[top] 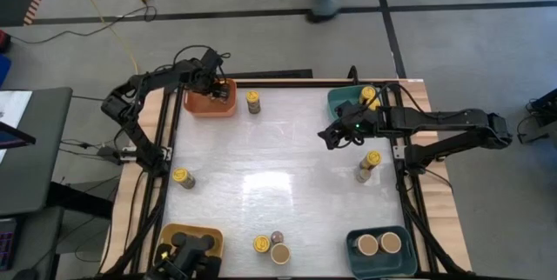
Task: Sort spices by type
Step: Put the top brown small seasoning bottle into the orange bin, then put the middle right yellow seasoning bottle into the light blue bin
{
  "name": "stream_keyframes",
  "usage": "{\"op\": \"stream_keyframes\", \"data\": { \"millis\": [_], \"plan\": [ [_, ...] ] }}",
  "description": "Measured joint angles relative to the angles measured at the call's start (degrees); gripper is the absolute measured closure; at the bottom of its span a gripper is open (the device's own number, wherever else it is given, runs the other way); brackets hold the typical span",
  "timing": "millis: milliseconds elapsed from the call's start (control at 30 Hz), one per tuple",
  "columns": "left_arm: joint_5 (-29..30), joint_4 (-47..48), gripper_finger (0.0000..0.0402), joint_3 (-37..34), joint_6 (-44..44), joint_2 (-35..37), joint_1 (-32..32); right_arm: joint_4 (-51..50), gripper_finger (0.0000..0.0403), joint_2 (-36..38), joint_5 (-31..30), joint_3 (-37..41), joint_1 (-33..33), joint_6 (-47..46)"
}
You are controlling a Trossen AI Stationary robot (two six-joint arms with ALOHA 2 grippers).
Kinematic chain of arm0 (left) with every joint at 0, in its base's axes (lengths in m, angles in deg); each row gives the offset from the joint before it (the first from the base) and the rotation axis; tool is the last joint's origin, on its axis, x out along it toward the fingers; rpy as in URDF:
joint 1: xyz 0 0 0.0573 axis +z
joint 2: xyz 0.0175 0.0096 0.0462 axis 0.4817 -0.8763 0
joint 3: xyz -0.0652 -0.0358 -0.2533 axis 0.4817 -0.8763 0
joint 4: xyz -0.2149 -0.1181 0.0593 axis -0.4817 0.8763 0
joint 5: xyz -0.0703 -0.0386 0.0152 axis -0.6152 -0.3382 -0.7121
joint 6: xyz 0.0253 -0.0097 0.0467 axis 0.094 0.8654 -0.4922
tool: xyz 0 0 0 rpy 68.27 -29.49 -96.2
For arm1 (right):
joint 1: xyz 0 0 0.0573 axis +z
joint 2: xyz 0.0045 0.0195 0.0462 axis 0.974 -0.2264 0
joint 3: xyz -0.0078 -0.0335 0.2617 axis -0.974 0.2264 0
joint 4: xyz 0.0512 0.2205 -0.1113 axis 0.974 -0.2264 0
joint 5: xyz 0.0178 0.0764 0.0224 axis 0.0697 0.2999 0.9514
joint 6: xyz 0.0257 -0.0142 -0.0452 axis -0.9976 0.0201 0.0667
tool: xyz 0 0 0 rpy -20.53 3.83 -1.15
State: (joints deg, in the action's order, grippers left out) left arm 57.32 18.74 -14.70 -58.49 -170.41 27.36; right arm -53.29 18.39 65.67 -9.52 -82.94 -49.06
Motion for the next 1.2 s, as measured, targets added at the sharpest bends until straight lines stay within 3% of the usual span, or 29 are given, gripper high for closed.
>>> {"op": "stream_keyframes", "data": {
  "millis": [433, 733, 867, 1200],
  "plan": [
    [-0.02, -1.07, 0.0201, 0.0, 0.9, 0.0, 0.0, 0.02, 0.0072, 0.0, 0.07, 0.0, 0.0, 0.0],
    [-0.11, -1.1, 0.0142, 0.0, 0.39, 0.0, 0.0, 0.02, 0.0072, 0.0, 0.07, 0.0, 0.0, 0.0],
    [-0.44, 0.79, 0.0135, 1.39, -0.02, 0.29, 0.0, 0.01, 0.0072, 0.0, 0.08, 0.0, 0.0, 0.0],
    [-0.46, 5.35, 0.0134, 2.69, -0.33, 10.59, -1.05, 0.11, 0.0072, 0.0, 0.09, -0.06, -1.37, -0.46]
  ]
}}
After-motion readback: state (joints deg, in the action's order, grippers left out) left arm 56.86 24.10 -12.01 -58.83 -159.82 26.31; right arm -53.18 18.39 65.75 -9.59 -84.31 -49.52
